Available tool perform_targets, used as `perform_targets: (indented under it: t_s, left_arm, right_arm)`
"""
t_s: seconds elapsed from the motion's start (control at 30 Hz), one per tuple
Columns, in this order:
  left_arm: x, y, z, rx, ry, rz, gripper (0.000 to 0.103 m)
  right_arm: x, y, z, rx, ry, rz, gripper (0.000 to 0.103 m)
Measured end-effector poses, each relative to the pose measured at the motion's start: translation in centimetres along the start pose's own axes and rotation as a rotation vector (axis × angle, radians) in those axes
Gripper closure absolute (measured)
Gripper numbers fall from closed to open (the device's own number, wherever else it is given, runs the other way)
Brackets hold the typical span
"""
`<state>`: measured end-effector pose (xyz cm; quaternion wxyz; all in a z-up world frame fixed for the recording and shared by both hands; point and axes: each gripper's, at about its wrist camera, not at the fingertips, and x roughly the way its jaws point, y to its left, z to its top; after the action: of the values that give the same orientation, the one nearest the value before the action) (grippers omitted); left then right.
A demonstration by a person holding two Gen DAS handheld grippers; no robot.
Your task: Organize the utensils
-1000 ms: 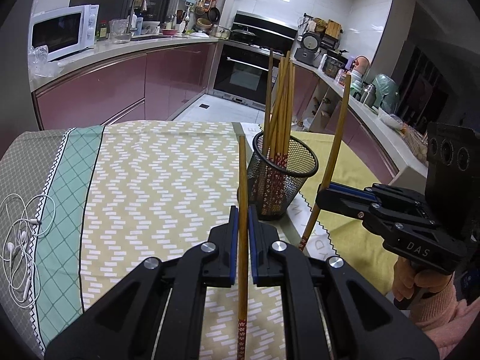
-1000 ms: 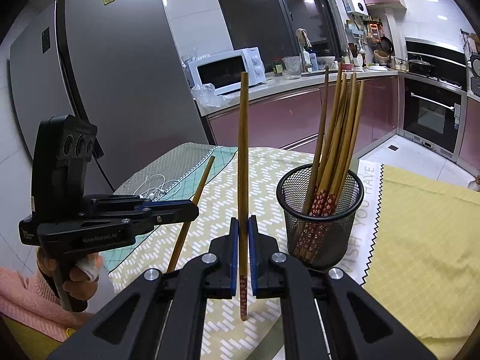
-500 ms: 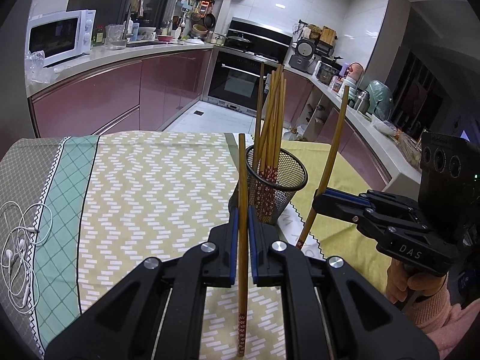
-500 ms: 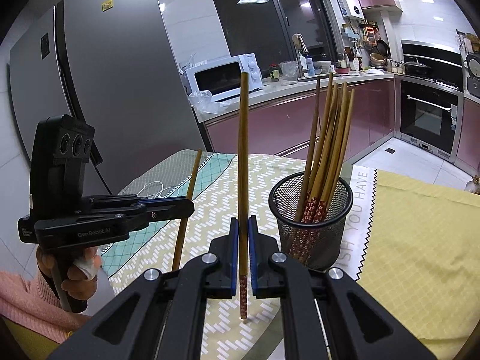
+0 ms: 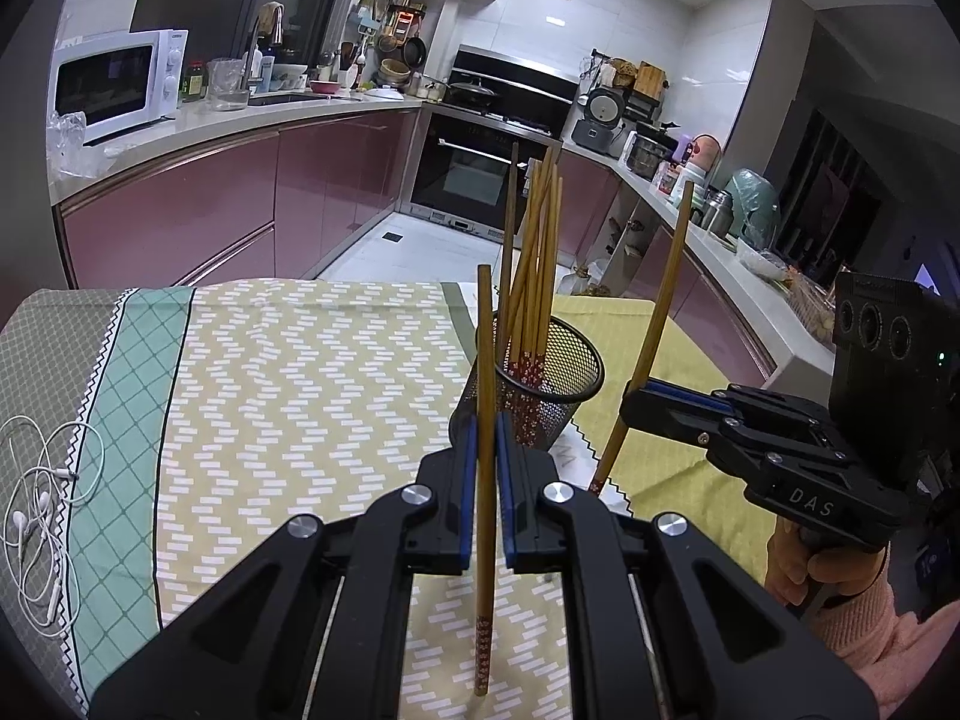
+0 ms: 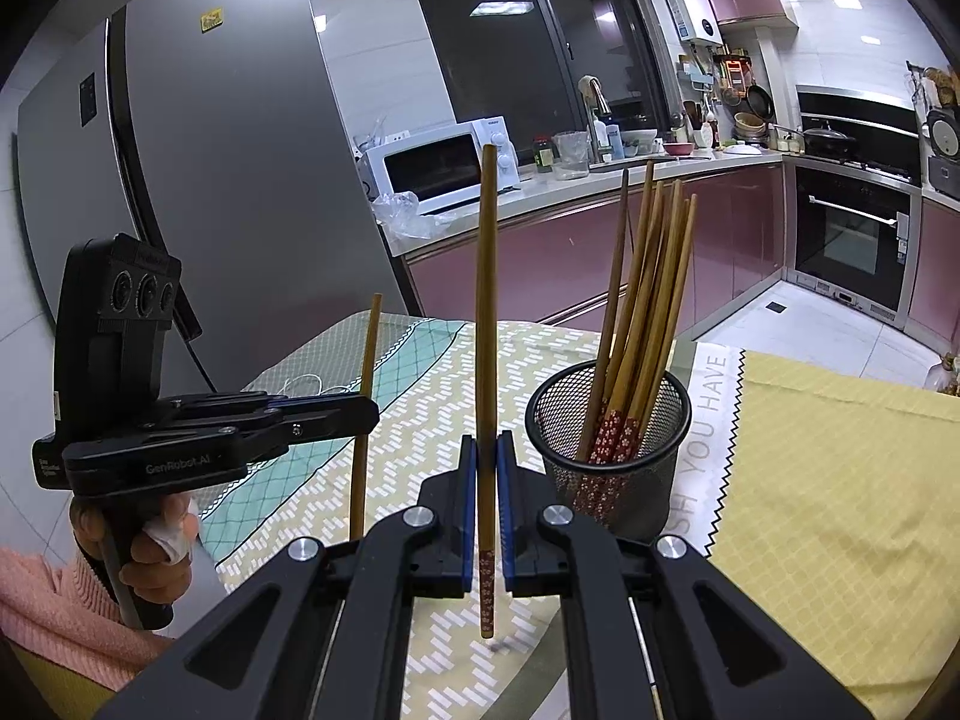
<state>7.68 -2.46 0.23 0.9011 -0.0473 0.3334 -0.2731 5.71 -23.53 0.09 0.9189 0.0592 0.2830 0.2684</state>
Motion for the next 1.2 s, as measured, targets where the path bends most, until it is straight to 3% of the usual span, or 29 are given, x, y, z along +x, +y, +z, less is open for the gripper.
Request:
perform_targets:
  t_s: [1.2]
  left_arm:
    - [-0.5, -0.7, 2.1, 0.015, -0.041, -0.014, 0.096]
  right_arm:
    - [-0.3, -0.2, 1.4, 0.006, -0.049, -0.013, 0.097]
